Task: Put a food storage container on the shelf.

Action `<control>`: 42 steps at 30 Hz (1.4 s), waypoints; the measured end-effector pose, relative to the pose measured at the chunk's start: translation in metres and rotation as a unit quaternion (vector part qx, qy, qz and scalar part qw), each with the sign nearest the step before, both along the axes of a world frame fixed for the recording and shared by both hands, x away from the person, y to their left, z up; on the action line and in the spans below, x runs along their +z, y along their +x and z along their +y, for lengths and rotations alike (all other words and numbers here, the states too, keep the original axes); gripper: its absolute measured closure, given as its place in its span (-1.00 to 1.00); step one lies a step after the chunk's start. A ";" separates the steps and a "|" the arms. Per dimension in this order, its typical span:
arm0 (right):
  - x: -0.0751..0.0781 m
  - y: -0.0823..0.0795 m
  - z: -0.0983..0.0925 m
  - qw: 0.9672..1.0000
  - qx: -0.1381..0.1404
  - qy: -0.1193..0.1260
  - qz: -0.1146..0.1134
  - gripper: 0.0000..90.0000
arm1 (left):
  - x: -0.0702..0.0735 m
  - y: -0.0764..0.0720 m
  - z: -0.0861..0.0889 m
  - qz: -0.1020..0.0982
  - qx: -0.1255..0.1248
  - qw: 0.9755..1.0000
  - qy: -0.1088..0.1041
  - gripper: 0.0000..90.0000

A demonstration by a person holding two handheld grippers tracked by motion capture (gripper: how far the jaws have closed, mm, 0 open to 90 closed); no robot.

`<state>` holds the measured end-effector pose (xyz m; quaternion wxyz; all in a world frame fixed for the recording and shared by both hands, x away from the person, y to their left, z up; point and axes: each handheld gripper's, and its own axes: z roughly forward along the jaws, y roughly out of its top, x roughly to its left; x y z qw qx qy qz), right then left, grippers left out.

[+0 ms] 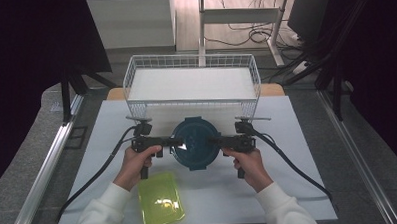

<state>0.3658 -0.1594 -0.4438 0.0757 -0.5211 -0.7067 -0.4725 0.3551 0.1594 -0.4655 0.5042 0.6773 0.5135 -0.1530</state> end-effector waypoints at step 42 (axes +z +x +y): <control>0.070 -0.017 -0.004 0.997 0.015 0.010 -0.079 -0.19 | 0.076 -0.019 -0.002 -0.078 0.002 0.997 0.006 -0.01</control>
